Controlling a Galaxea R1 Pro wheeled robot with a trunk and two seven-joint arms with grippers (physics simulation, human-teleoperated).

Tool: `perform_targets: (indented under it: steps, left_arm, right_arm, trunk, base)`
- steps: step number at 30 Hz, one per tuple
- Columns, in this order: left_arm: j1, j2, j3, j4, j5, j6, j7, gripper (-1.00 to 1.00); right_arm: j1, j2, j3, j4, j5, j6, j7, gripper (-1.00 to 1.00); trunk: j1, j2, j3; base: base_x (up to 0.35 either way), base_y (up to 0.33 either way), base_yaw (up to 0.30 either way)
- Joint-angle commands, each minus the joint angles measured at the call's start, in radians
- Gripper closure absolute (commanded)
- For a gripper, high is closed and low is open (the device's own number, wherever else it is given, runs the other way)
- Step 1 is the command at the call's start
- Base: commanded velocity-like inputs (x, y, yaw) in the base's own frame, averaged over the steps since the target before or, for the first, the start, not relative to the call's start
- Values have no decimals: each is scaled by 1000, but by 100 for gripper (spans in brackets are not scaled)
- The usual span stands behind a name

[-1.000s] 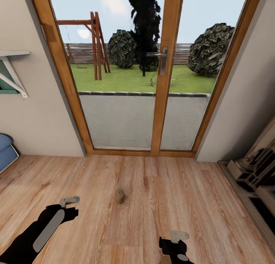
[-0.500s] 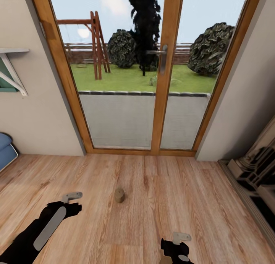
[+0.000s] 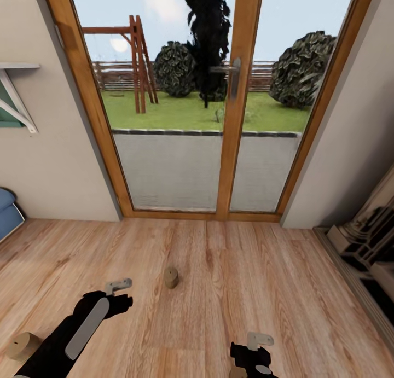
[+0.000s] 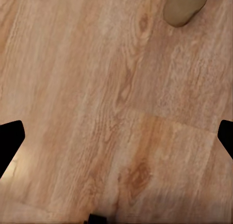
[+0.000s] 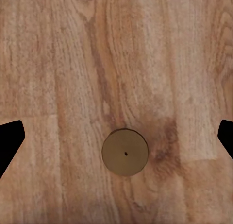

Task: Place each of the two pumpkins and all three candles from the living room inside a cabinet in the living room (use any cabinet), then make sure every cabinet is closed, and position the cauldron so it is next to a table in the living room.

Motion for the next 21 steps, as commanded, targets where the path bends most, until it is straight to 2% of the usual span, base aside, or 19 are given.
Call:
perform_targets:
  steps: [1,6,12,14,21]
  left_arm:
    - [-1,-6,-3,1,8,0,11,-100]
    - [0,-21,-5,5,9,1,10,-100]
    - [0,-57,-10,2,-1,1,9,-100]
    - [0,-63,-11,2,-3,1,9,-100]
    - [0,-73,-12,5,-6,1,8,-100]
  right_arm:
    - [-1,0,9,0,-11,-4,-4,-100]
    - [-1,0,9,2,-11,8,-9,-100]
    - [-1,0,5,3,-16,103,-135,-100]
    - [-1,0,5,3,-17,112,-153,-100]
    - [-1,1,10,0,-2,112,-149,-100]
  trunk:
    - [4,-8,-4]
    - [23,-43,-20]
    - [46,-85,-39]
    - [54,-99,-45]
    - [81,-148,-67]
  base:
    - [0,0,0]
    - [0,0,0]
    - [0,0,0]
    - [0,0,0]
    - [0,0,0]
